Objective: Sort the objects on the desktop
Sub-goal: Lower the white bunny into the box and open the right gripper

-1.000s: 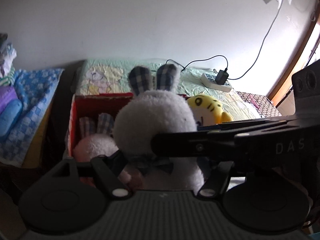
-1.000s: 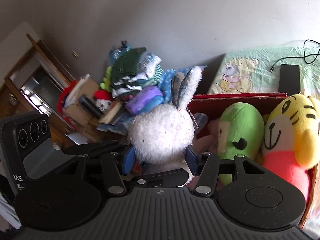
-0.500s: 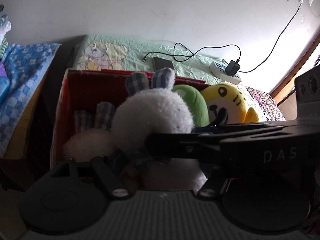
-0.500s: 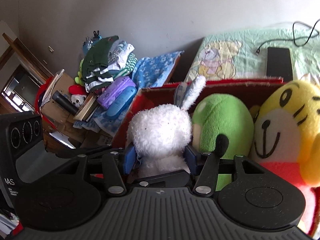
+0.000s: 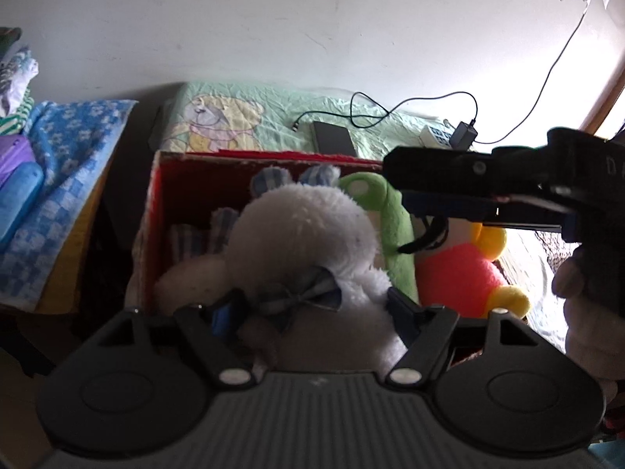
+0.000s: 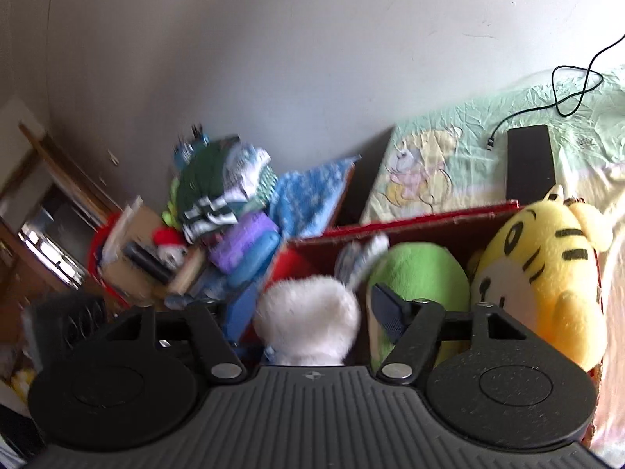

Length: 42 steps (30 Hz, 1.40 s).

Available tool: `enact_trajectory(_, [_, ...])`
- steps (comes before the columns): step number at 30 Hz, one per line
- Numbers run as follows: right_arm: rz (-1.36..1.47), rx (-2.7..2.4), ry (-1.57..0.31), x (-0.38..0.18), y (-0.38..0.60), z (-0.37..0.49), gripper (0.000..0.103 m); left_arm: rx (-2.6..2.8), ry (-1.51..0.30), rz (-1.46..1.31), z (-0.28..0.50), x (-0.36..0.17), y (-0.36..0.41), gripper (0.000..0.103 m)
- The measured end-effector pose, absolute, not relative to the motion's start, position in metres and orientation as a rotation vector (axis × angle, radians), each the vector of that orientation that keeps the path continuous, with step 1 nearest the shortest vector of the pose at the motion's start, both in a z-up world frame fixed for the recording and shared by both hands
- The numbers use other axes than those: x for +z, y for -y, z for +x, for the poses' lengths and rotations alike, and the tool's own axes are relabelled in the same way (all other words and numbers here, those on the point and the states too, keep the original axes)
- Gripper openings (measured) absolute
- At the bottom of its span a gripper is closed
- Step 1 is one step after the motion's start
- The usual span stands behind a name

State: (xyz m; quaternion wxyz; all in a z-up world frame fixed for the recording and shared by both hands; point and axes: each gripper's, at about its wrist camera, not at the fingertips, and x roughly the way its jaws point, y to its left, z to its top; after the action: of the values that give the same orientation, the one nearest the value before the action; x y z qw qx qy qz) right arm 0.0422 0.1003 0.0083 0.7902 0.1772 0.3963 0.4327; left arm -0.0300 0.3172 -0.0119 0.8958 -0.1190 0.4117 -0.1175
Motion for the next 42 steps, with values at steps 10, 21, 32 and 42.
enact_trajectory(10, [0.289,0.967,-0.861,0.002,-0.129,0.042,0.033,-0.213,-0.877,-0.207,-0.011,-0.024,-0.297,0.081])
enact_trajectory(21, [0.273,0.927,-0.862,-0.014,-0.122,0.051,0.022,-0.212,-0.888,-0.193,-0.004,-0.029,-0.292,0.088])
enact_trajectory(32, [0.262,0.905,-0.872,-0.019,-0.121,0.053,0.036,-0.158,-0.83,-0.242,-0.031,-0.008,-0.314,0.083])
enact_trajectory(42, [0.271,0.899,-0.866,-0.014,-0.117,0.048,0.037,-0.118,-0.841,-0.236,-0.032,-0.008,-0.307,0.078])
